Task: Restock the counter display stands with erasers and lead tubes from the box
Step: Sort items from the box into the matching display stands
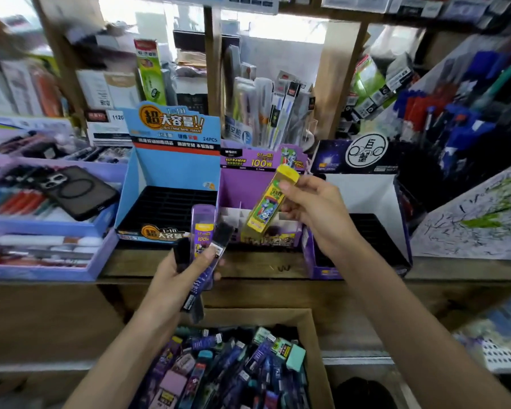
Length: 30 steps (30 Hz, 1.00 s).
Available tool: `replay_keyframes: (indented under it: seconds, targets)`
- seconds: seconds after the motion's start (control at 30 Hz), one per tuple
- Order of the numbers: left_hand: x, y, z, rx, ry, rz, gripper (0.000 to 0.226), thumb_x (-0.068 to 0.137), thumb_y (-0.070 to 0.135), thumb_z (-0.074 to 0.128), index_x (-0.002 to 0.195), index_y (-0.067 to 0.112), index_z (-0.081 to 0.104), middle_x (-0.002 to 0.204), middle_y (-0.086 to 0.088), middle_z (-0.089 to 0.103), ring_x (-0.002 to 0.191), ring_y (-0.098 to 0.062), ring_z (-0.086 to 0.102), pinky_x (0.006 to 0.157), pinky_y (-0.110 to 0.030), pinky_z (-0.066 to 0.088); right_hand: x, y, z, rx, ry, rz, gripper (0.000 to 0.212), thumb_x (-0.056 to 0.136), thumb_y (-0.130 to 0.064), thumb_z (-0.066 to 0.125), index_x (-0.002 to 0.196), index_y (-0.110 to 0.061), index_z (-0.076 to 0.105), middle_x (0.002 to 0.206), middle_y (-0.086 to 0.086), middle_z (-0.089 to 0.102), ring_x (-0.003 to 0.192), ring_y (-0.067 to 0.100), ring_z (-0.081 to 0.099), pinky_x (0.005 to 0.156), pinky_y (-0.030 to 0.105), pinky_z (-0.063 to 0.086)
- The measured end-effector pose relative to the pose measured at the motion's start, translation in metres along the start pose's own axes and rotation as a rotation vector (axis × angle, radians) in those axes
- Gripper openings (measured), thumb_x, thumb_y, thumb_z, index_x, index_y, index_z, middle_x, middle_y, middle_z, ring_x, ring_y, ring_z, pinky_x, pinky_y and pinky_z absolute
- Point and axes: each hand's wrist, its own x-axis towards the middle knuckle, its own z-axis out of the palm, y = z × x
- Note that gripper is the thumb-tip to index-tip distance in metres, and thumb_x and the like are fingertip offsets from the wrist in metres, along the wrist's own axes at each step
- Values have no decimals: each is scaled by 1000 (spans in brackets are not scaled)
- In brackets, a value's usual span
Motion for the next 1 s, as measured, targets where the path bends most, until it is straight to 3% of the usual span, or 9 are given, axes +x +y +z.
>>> replay_keyframes:
  seconds: [0.2,0.3,0.43,0.5,0.63,0.77,0.9,1.0]
  targets:
    - [-3,7,-33,-21,91,25,22,71,31,66,87,17,68,72,1,70,59,-9,63,52,-17,50,43,-9,32,-332,42,-262,5,86,-7,65,91,-8,65,74,4,64,59,9,60,54,19,49]
    - [-5,7,-43,-33,119,10,24,70,34,67,87,18,69,73,0,71,61,-9,65,54,-17,51,55,0,45,-451,7,-284,10,86,-7,65,95,-3,64,74,3,63,64,12,60,58,23,50]
    - [-7,7,-48,-56,105,-21,28,65,39,71,87,21,71,78,-4,72,65,-13,66,56,-19,53,61,16,49,-532,-32,-255,9,87,-9,65,90,-1,63,79,15,64,74,28,62,70,40,53]
    - [-7,7,-48,-68,97,-27,27,64,39,71,85,21,72,77,-5,72,64,-13,66,55,-19,53,64,23,49,-571,-42,-233,9,87,-11,65,90,-2,64,76,9,65,74,27,64,71,40,53]
    - [-5,6,-46,-95,86,-41,21,65,37,71,82,24,73,76,-3,71,63,-12,65,55,-18,52,65,34,51,-625,-60,-173,16,86,-13,66,100,-4,67,72,-4,62,72,15,62,70,29,52]
    - [-6,5,-43,-95,79,-53,18,68,33,69,81,21,72,76,-5,71,61,-13,65,53,-18,52,55,31,49,-556,-20,-90,21,87,-16,66,105,-5,66,82,1,66,75,12,62,70,22,49]
    - [-5,5,-39,-75,57,-69,27,69,33,69,90,17,69,80,-7,73,65,-14,67,56,-19,53,20,20,49,-637,118,-325,8,91,-21,57,91,-21,65,81,-14,64,76,-1,58,64,9,44]
    - [-4,7,-30,-41,-14,-71,35,66,37,71,94,17,69,83,-8,73,68,-15,68,57,-19,53,-3,11,59,-487,-172,-229,9,90,-28,59,84,-30,66,79,-15,67,76,-6,59,63,9,45]
